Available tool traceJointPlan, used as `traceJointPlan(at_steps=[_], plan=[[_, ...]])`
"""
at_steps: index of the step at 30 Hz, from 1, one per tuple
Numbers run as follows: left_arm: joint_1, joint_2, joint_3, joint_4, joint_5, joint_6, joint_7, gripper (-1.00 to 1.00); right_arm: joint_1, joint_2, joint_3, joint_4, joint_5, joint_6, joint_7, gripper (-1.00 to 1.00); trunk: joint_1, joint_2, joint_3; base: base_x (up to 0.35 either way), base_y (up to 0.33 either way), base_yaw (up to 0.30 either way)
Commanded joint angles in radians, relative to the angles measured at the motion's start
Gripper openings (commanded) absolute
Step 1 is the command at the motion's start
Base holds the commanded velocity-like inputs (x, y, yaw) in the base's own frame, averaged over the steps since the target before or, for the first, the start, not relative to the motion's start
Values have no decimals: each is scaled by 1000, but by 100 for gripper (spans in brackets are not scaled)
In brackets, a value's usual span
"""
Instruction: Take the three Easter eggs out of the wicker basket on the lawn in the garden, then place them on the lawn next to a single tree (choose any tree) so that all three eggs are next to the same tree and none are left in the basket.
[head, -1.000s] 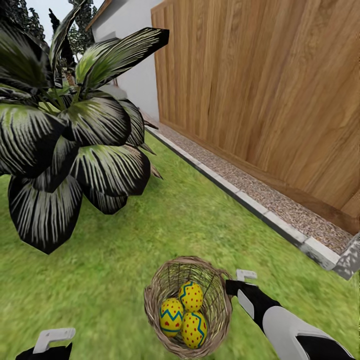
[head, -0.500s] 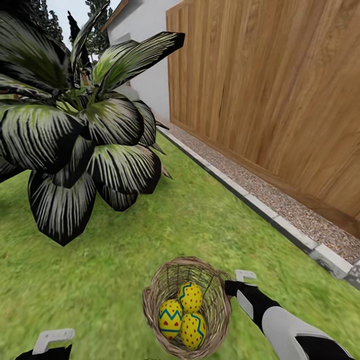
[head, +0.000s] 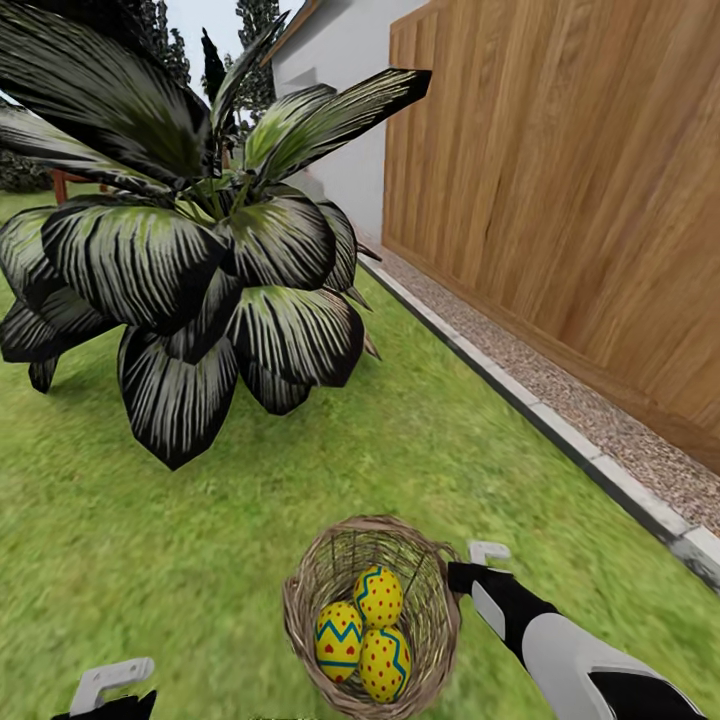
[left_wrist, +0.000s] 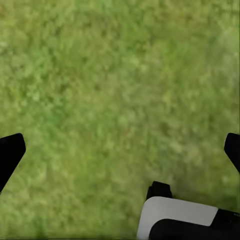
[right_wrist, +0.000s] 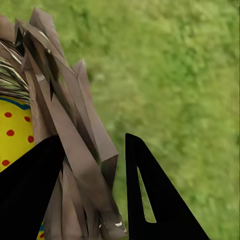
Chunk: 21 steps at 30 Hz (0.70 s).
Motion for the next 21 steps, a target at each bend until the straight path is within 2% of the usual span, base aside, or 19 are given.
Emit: traceJointPlan(at_steps=[1,9,13,17,21], plan=[[0,1,-1,-1,12,4,8,100,0,1,-12,-2,-8,4,0,-100,0,-1,-1,0,0,273],[0,1,0,1,14,-12,7,100,0,8,-10,0,-7,4,0,-100,0,-1,-1,0,20,274],[0,1,0,2,13,-13,6,100,0,15,-10,0,-3,4,0,-100,0,-1,-1,0,189,263],[0,1,0,2,14,-13,6,100,0,17,-10,0,-2,-1,1,-100,0,-1,0,0,274,98],[0,1,0,6,14,-14,5,100,0,22,-10,-2,0,-2,1,-100,0,-1,5,0,82,157]])
